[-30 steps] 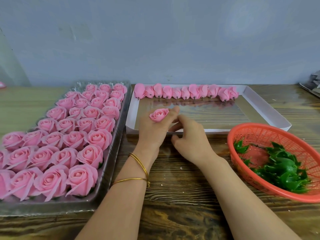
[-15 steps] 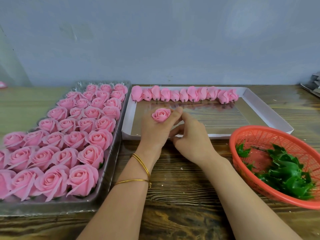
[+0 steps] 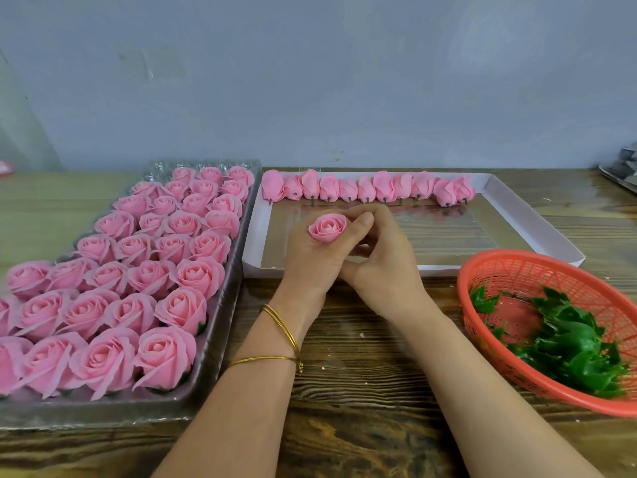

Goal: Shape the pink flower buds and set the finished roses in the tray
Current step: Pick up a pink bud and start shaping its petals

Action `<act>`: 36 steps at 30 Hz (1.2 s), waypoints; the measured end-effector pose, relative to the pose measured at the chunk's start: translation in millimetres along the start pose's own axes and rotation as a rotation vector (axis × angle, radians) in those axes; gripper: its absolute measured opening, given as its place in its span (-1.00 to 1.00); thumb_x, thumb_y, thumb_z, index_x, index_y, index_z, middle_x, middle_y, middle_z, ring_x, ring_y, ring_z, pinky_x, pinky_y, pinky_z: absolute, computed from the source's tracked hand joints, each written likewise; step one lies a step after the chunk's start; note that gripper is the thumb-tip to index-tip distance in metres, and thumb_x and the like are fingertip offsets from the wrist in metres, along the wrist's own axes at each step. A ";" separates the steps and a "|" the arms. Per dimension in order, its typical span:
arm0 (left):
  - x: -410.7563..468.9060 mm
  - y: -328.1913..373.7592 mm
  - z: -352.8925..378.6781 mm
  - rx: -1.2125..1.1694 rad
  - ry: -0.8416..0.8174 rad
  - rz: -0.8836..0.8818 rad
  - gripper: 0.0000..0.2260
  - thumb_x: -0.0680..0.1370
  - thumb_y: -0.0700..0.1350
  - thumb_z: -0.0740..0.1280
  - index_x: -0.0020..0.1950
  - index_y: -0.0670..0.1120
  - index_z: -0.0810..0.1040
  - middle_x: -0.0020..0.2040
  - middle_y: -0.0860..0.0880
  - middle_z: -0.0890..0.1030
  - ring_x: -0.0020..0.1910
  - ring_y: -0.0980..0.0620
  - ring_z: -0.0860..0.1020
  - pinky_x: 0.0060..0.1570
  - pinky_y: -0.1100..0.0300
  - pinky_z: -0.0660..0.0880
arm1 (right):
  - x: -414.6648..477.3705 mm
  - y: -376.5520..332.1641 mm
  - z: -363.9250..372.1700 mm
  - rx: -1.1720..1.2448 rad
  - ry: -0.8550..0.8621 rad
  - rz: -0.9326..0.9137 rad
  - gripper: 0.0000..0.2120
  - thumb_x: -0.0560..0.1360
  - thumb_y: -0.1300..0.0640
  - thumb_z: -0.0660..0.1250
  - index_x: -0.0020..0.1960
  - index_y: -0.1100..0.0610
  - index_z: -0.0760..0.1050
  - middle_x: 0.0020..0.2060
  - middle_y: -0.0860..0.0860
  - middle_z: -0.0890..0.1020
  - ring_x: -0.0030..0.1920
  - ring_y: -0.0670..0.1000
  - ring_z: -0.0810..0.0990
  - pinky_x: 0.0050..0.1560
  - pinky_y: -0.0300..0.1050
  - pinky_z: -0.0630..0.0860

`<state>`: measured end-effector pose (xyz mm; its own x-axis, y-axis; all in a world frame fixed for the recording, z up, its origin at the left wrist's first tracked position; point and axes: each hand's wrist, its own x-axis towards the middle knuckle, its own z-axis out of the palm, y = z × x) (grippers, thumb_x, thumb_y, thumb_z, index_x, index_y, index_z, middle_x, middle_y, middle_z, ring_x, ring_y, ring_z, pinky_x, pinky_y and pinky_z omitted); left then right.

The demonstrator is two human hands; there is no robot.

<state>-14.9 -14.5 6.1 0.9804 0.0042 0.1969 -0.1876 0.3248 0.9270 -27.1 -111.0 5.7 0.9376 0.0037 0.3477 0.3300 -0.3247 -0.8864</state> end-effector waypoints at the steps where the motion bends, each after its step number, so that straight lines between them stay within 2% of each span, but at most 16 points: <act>1: 0.0 0.3 -0.5 -0.001 -0.015 0.002 -0.97 0.46 -0.23 0.45 -0.13 -0.14 0.64 -0.22 -0.04 0.67 -0.18 0.09 0.64 -0.20 0.27 0.55 | -0.1 0.0 -0.7 0.005 -0.013 0.002 -0.50 0.33 0.29 0.54 0.16 0.04 0.40 -0.02 -0.08 0.65 -0.02 -0.11 0.64 0.06 -0.02 0.60; 6: 0.9 1.6 -3.5 0.023 -0.050 0.019 -0.90 0.46 -0.26 0.45 -0.17 -0.05 0.67 -0.23 0.01 0.67 -0.19 0.11 0.65 -0.20 0.27 0.55 | -0.9 -0.9 -4.4 -0.032 -0.082 -0.030 -0.33 0.34 0.22 0.57 0.31 -0.04 0.29 0.08 -0.12 0.62 0.07 -0.16 0.61 0.13 -0.13 0.57; 11: 1.2 1.7 -1.8 0.051 -0.072 0.043 -0.89 0.48 -0.17 0.44 -0.19 0.03 0.69 -0.22 0.02 0.68 -0.17 0.11 0.65 -0.20 0.28 0.55 | -0.7 -1.9 -4.0 -0.032 -0.102 -0.064 -0.37 0.38 0.30 0.50 0.35 0.07 0.31 0.07 -0.13 0.60 0.08 -0.16 0.61 0.15 -0.12 0.57; 15: -1.3 2.0 1.1 0.071 -0.091 0.034 -0.86 0.50 -0.09 0.39 -0.19 0.13 0.69 -0.21 0.08 0.68 -0.14 0.17 0.65 -0.19 0.33 0.54 | -1.4 -0.8 -2.7 -0.028 -0.088 -0.076 -0.34 0.36 0.33 0.51 0.35 0.03 0.32 0.07 -0.11 0.60 0.07 -0.17 0.61 0.12 -0.20 0.57; 18: 0.0 0.8 0.0 0.084 -0.090 0.027 -0.84 0.54 -0.15 0.38 -0.17 0.08 0.68 -0.19 0.06 0.68 -0.12 0.14 0.66 -0.16 0.28 0.55 | -1.4 1.0 -2.1 -0.023 -0.076 -0.068 -0.32 0.35 0.32 0.52 0.34 -0.03 0.30 0.08 -0.14 0.60 0.08 -0.21 0.59 0.09 -0.31 0.54; 22: 0.5 0.1 -1.0 0.086 -0.084 0.038 -0.91 0.50 -0.24 0.42 -0.10 -0.05 0.65 -0.17 -0.01 0.69 -0.10 0.06 0.66 -0.09 0.17 0.57 | 1.0 4.7 -3.9 -0.016 -0.066 -0.033 -0.29 0.36 0.37 0.48 0.38 0.00 0.28 0.06 -0.16 0.60 0.13 -0.28 0.55 0.10 -0.40 0.48; 26: 0.4 0.8 -3.8 0.095 -0.088 0.030 -0.93 0.48 -0.24 0.44 -0.08 -0.10 0.66 -0.14 -0.08 0.69 -0.08 0.01 0.67 -0.01 0.08 0.60 | 1.2 6.0 -5.0 -0.007 -0.090 -0.019 -0.28 0.39 0.44 0.39 0.44 0.04 0.25 0.16 -0.05 0.60 0.17 -0.23 0.55 0.18 -0.29 0.51; 29: 0.5 1.1 -4.0 0.090 -0.094 0.030 -0.93 0.49 -0.23 0.43 -0.12 -0.08 0.67 -0.18 -0.06 0.69 -0.13 0.04 0.66 -0.08 0.13 0.60 | 1.0 6.3 -5.2 0.039 -0.116 -0.005 -0.27 0.41 0.48 0.34 0.46 0.03 0.24 0.19 -0.02 0.59 0.22 -0.13 0.56 0.23 -0.10 0.54; 33: 1.3 0.2 -1.6 0.074 -0.071 0.029 -0.94 0.52 -0.21 0.40 -0.12 -0.08 0.65 -0.21 -0.02 0.68 -0.17 0.07 0.66 -0.20 0.22 0.57 | 2.1 6.8 -3.0 0.013 -0.107 -0.018 -0.31 0.39 0.42 0.41 0.43 0.05 0.29 0.10 -0.13 0.60 0.13 -0.16 0.59 0.15 -0.23 0.54; 36: 1.0 0.1 -0.4 0.063 -0.056 0.033 -0.80 0.54 -0.21 0.38 -0.20 0.04 0.69 -0.23 0.03 0.68 -0.17 0.13 0.66 -0.22 0.29 0.55 | 2.2 6.6 -1.2 0.003 -0.106 -0.030 -0.31 0.36 0.39 0.46 0.41 0.07 0.31 0.10 -0.08 0.61 0.11 -0.15 0.60 0.13 -0.22 0.55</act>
<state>-13.9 -14.0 6.2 0.9690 -0.0396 0.2438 -0.2251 0.2652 0.9376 -23.0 -114.3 1.1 0.9335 0.1139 0.3401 0.3585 -0.3197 -0.8771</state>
